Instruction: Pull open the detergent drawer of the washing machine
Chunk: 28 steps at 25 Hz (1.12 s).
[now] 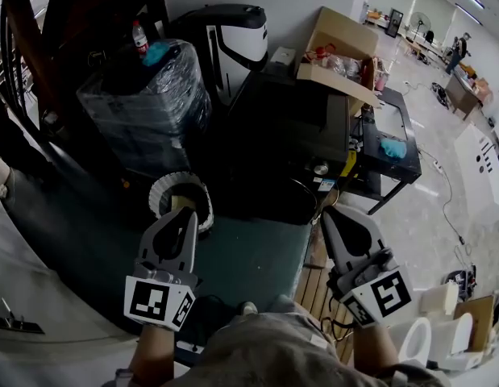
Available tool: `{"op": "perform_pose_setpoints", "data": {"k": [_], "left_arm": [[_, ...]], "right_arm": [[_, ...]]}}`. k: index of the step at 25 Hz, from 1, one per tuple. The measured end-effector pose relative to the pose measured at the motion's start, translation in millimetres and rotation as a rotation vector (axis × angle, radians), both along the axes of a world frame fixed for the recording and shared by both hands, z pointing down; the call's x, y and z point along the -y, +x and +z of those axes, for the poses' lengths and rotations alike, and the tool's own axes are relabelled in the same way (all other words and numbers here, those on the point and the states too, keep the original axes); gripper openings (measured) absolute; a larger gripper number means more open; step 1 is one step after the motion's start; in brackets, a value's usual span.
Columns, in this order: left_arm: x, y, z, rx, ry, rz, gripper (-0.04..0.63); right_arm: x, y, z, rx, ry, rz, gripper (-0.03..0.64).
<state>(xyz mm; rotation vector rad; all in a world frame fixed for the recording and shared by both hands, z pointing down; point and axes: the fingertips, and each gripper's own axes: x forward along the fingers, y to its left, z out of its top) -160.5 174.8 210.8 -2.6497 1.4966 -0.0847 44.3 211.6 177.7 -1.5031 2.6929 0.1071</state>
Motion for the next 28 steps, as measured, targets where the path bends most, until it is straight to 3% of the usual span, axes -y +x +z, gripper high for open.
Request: {"op": "perform_pose_setpoints", "data": {"k": [1,3,6,14,22,28], "left_arm": [[2,1,1,-0.009,-0.004,0.006,0.045],[7,5,5,-0.014,-0.024,0.026,0.162],[17,13,14,-0.013,-0.058,0.056,0.242],[67,34,20,-0.057,-0.093,0.036,0.271],[147,60,43,-0.105,-0.168,0.003,0.288],[216,84,62,-0.074,-0.212,-0.031,0.291]], "right_arm": [[-1,0,0,-0.004,0.001,0.002,0.031],[-2,5,10,-0.046,-0.024,0.017,0.031],[1,13,22,-0.083,-0.056,0.036,0.031],[49,35,35,-0.079,-0.084,0.024,0.031],[136,66,49,-0.068,-0.093,-0.011,0.031],[207,84,54,-0.071,-0.085,-0.05,0.031]]}}
